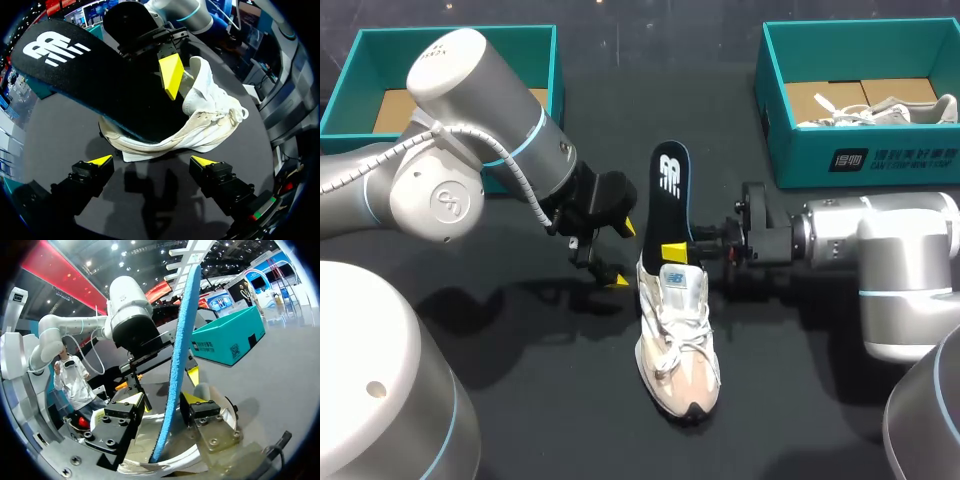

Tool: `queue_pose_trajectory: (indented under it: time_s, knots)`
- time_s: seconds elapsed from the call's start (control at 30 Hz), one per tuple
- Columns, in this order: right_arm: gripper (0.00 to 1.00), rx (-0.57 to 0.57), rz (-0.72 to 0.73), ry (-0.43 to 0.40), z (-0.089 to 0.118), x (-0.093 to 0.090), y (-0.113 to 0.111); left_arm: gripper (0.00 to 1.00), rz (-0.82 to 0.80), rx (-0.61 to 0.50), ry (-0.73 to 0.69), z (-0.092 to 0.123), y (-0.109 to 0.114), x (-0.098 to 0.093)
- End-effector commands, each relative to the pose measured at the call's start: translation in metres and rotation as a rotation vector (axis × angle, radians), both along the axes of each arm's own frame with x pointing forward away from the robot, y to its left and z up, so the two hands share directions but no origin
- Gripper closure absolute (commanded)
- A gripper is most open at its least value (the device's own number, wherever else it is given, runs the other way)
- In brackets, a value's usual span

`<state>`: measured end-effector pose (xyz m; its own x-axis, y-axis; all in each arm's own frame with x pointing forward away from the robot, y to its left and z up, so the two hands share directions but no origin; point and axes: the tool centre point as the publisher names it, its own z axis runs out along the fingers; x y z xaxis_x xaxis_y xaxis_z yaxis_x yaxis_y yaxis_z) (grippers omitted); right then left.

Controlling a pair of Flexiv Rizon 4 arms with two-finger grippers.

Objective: Take the shoe out of the shoebox, open the shoe tongue, remove and reinsert the insole, then place the shoe into the shoebox

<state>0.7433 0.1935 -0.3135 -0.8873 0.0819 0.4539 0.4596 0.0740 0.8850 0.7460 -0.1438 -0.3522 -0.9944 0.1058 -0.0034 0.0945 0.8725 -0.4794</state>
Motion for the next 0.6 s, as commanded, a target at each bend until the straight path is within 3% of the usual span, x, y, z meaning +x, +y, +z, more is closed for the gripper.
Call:
queue_pose_trajectory:
  time_s: [0.03,0.33,0.43,0.6]
  knots:
    - [0.55,-0.009,0.023,-0.002,0.003,0.008,0.003,0.00,0.000,0.001,0.000,-0.001,0.000,0.000]
    - [0.60,-0.020,0.034,-0.019,0.011,0.015,0.007,0.00,0.000,0.001,0.000,-0.001,0.000,0.000]
    - [1.00,-0.017,0.031,-0.019,0.010,0.017,0.006,0.00,0.000,0.001,0.000,-0.001,0.000,0.000]
    - [1.00,-0.021,0.035,0.009,0.003,0.017,0.007,0.00,0.000,0.001,0.000,-0.001,0.000,0.000]
